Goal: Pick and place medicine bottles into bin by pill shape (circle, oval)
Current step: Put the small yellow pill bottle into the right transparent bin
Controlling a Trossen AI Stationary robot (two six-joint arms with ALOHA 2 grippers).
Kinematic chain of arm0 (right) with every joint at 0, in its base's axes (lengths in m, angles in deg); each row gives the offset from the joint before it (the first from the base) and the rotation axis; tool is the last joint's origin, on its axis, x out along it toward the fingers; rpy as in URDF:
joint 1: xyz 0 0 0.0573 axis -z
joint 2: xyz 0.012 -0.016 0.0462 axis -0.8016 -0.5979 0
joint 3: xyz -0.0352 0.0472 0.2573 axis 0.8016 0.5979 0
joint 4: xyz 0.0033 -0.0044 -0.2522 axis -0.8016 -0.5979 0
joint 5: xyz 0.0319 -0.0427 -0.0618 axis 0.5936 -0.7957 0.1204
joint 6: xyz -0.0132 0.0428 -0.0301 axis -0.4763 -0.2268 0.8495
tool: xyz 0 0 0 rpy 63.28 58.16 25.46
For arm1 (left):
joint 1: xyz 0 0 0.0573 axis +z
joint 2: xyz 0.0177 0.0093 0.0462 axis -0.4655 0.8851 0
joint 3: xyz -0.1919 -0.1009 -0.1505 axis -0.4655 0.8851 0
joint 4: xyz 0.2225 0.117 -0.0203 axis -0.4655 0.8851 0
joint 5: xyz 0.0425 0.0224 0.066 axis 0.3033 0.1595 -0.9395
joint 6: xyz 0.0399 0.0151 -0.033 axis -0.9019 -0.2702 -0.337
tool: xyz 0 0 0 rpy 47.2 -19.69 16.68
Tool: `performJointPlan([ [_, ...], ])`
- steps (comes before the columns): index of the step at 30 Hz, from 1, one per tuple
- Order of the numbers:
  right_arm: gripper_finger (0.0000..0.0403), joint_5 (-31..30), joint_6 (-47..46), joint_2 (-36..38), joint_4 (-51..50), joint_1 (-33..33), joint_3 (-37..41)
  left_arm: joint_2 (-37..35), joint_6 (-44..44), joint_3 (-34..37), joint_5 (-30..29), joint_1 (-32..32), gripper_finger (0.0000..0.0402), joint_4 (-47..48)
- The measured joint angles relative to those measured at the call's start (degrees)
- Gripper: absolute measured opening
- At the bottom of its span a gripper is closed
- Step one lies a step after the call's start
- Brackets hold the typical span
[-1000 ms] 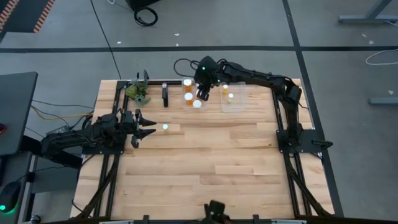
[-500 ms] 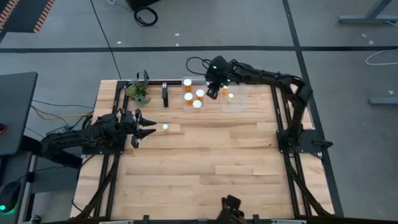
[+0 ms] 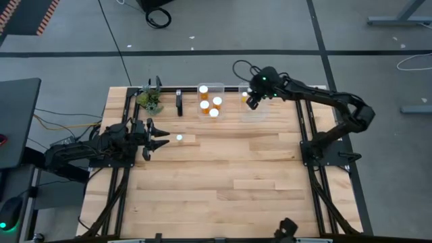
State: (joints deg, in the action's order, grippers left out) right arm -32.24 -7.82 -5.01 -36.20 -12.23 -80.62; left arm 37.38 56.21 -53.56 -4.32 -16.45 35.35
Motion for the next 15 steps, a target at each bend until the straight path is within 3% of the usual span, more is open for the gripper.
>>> performJointPlan([
  [7,0.0127,0.94,-1.04,-0.95,6.15,3.99,5.69,0.00,0.02,-0.01,0.00,0.00,0.0172,0.00],
  [15,0.0127,1.29,-1.67,-7.41,11.27,4.34,6.08,0.00,0.00,0.01,0.00,0.00,0.0172,0.00],
])
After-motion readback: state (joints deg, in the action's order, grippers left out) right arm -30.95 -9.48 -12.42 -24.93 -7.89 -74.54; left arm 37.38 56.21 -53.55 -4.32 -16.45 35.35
